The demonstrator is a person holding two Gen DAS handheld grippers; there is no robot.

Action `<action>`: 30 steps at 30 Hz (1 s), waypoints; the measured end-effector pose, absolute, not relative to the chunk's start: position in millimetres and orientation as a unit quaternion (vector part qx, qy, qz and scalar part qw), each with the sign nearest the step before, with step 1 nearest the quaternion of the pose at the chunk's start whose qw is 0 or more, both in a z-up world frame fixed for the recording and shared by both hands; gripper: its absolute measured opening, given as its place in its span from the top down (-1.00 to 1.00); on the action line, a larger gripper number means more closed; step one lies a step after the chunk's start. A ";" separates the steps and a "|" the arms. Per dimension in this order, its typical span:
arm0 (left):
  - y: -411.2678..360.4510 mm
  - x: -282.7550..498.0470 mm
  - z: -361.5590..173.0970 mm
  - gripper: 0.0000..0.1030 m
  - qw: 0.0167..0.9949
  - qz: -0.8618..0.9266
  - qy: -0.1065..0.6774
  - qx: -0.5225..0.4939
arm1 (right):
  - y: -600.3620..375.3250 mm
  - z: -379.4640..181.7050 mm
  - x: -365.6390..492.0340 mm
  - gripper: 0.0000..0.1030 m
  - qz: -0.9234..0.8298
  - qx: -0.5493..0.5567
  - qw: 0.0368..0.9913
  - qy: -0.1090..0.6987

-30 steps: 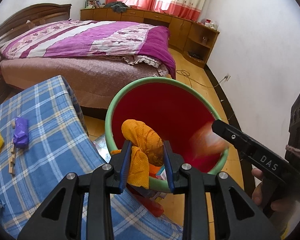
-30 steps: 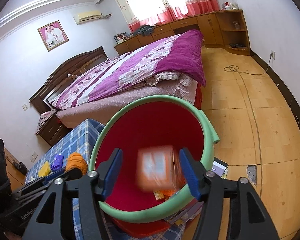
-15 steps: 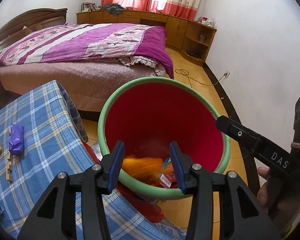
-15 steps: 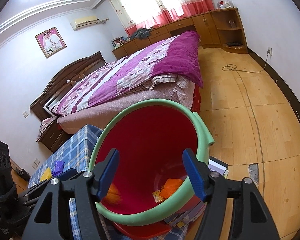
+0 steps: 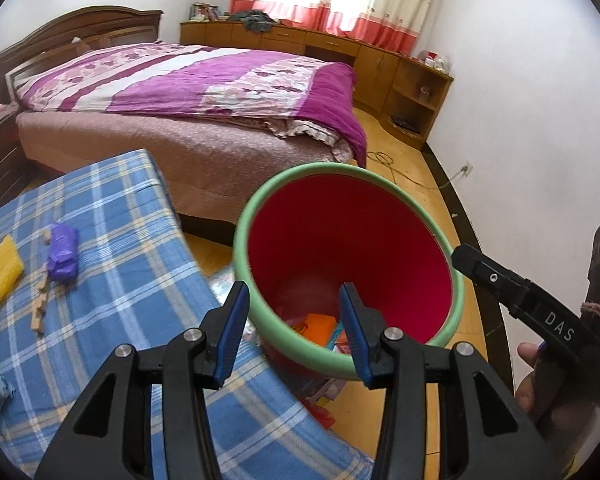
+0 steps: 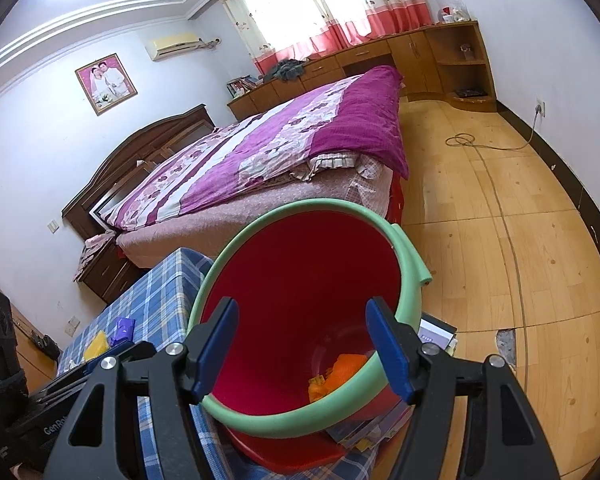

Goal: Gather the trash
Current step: 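Open both tools to drop the box and cloth into the bucket, then move both open tools back over the table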

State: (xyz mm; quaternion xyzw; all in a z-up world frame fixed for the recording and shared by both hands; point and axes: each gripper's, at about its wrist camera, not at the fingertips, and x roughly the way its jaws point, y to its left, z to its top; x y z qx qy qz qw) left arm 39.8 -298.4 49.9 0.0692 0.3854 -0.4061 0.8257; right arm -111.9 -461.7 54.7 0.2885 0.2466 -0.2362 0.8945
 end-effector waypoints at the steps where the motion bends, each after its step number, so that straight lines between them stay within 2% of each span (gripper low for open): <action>1: -293.3 40.5 50.9 0.09 0.828 -0.402 0.386 0.066 | -459.9 55.6 -111.7 -0.35 -0.235 0.287 0.895 0.247; 30: -130.1 62.3 60.2 0.09 0.887 -0.244 0.390 -0.018 | -341.6 65.7 -66.1 -0.48 -0.133 0.239 0.913 0.304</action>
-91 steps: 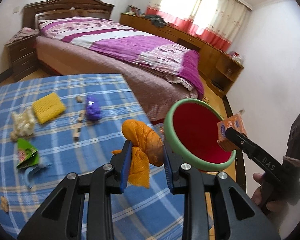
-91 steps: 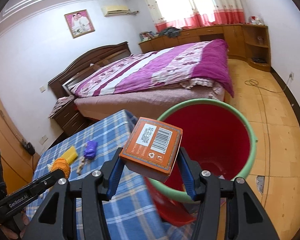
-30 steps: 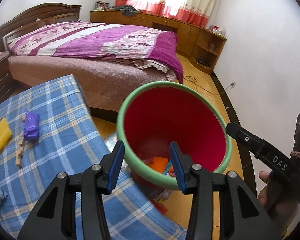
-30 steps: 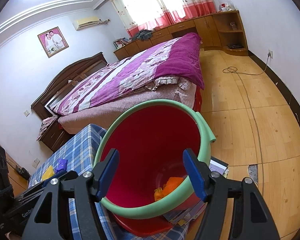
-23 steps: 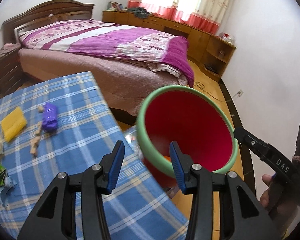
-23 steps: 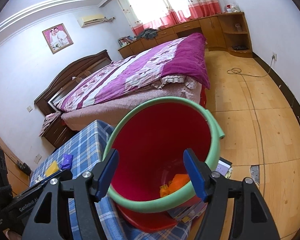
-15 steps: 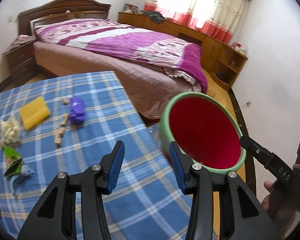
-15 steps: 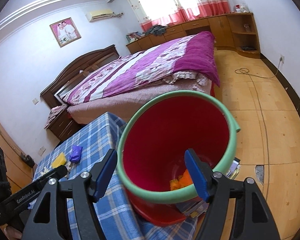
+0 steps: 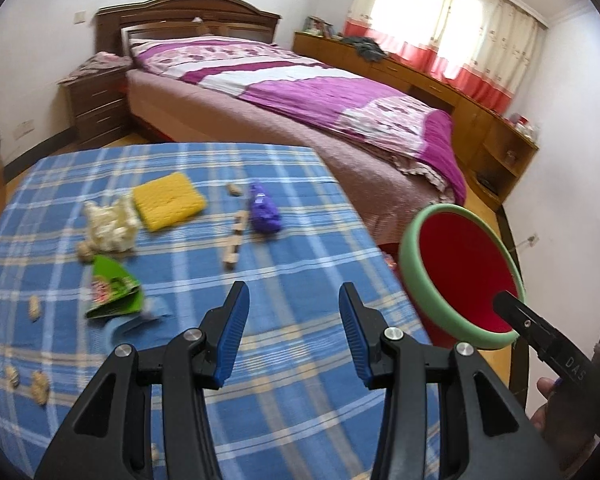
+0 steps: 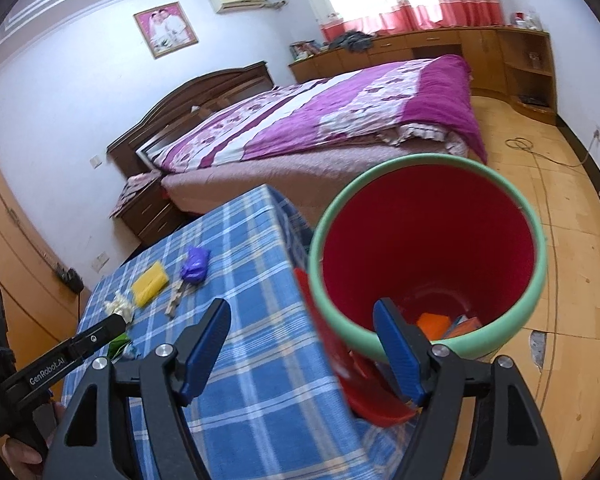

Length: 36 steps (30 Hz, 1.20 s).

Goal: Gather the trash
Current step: 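Move both open tools back over the table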

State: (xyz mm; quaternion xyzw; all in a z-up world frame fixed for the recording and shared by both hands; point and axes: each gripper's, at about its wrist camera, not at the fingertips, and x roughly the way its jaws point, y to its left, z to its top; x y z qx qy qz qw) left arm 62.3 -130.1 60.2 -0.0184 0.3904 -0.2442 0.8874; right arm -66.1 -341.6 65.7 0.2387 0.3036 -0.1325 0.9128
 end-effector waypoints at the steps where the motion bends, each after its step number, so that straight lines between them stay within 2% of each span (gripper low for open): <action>1: -123.7 63.2 59.8 0.09 0.889 -0.238 0.391 -0.022 | -338.6 65.9 -63.8 -0.49 -0.130 0.238 0.913 0.305; 11: -67.3 71.6 54.8 0.09 0.900 -0.190 0.391 -0.042 | -300.5 60.1 -38.1 -0.55 -0.101 0.221 0.911 0.333; 17: -30.7 82.6 48.5 -0.06 0.902 -0.162 0.396 -0.062 | -275.9 54.9 -22.5 -0.58 -0.089 0.207 0.910 0.349; 20: -16.5 86.8 45.5 -0.23 0.905 -0.147 0.395 -0.062 | -264.9 51.0 -15.1 -0.61 -0.086 0.204 0.907 0.358; 26: 3.3 97.2 36.8 -0.31 0.906 -0.130 0.400 -0.047 | -249.5 38.8 -1.5 -0.65 -0.081 0.199 0.902 0.375; 29: 10.6 101.3 31.7 -0.49 0.908 -0.124 0.398 -0.044 | -243.2 34.7 3.2 -0.66 -0.080 0.194 0.900 0.383; 36: 21.0 112.7 17.2 -0.62 0.902 -0.124 0.408 -0.060 | -238.3 31.5 8.3 -0.66 -0.082 0.186 0.898 0.389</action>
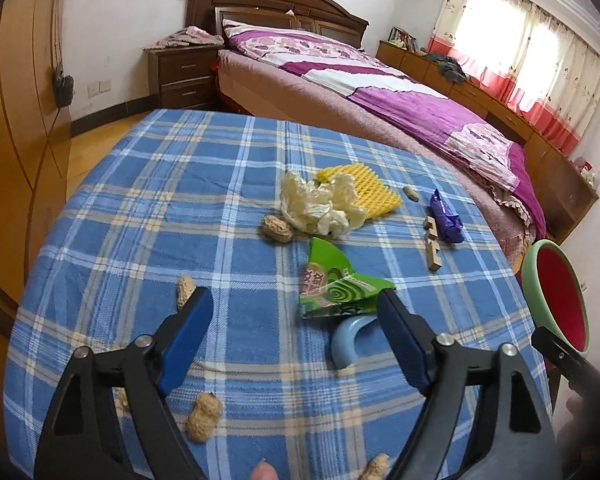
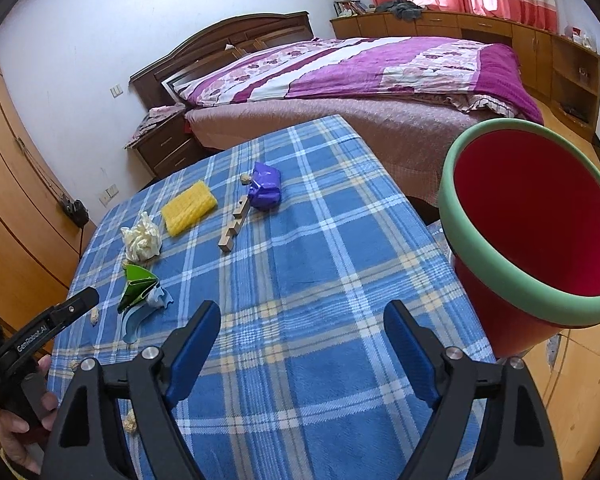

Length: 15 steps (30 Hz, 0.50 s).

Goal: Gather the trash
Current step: 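Move both open tools back over the table, then grasp the green mosquito-coil packet with the left tool and lift it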

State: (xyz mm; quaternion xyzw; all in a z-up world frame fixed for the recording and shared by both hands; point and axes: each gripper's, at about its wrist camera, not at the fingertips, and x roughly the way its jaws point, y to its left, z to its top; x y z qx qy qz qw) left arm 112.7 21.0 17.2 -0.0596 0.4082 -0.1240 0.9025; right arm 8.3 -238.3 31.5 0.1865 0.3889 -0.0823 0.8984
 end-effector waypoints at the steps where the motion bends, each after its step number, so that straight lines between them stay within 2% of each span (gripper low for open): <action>1: 21.0 114.9 15.1 -0.62 0.901 -0.124 0.411 -0.062 | -238.7 30.6 8.8 -0.66 -0.083 0.186 0.898 0.390; 15: -7.6 134.2 0.3 -0.62 0.887 -0.160 0.430 -0.052 | -252.4 18.7 14.4 -0.66 -0.090 0.202 0.889 0.401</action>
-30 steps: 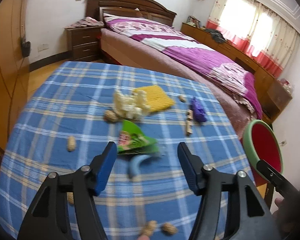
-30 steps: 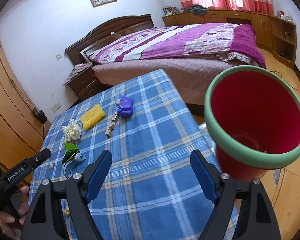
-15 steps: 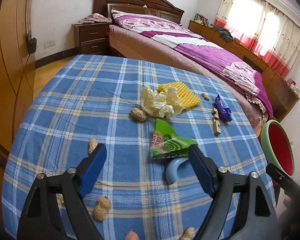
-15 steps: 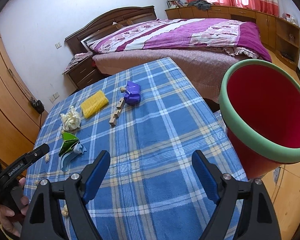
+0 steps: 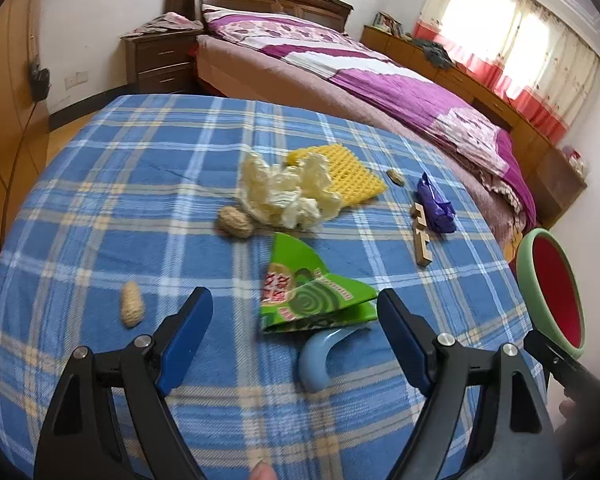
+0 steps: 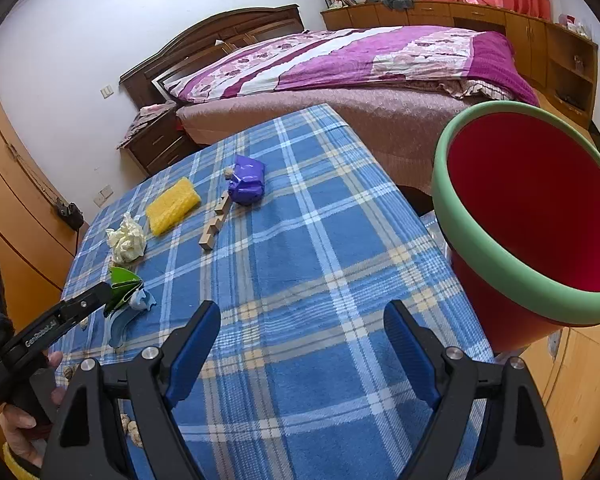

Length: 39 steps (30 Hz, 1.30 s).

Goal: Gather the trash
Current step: 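Grasp the green mosquito-coil packet with the left tool and lift it, then grasp the light blue plastic hook with the right tool while the left tool holds the green packet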

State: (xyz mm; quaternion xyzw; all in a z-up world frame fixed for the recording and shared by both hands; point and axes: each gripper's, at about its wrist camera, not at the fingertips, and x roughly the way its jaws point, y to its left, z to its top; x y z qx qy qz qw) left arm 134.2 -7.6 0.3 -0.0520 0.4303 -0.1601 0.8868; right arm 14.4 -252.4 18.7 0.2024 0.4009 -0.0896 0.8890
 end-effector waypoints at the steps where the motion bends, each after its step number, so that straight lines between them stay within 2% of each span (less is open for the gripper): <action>1: -10.1 136.8 -1.1 -0.62 0.887 -0.160 0.431 -0.048 | -253.1 18.1 14.6 -0.66 -0.090 0.203 0.889 0.402; 13: -22.0 159.8 -16.8 -0.62 0.885 -0.138 0.445 -0.022 | -254.0 9.6 20.0 -0.66 -0.088 0.205 0.883 0.412; 16: -21.0 160.4 -17.3 -0.52 0.887 -0.129 0.443 -0.018 | -253.3 8.2 20.3 -0.66 -0.086 0.205 0.883 0.414; 18: -20.9 160.0 -17.0 -0.34 0.889 -0.128 0.440 -0.010 | -252.9 7.8 20.6 -0.66 -0.085 0.204 0.882 0.415; 36: 31.9 123.8 16.7 -0.33 0.902 -0.093 0.416 -0.071 | -211.4 25.0 36.5 -0.67 -0.023 0.157 0.897 0.412; 38: 40.8 119.2 18.0 -0.33 0.903 -0.082 0.415 -0.077 | -200.5 27.4 41.6 -0.68 -0.009 0.147 0.899 0.412; 39: 47.0 116.1 19.0 -0.33 0.903 -0.075 0.414 -0.081 | -195.8 28.2 44.3 -0.76 -0.002 0.144 0.900 0.412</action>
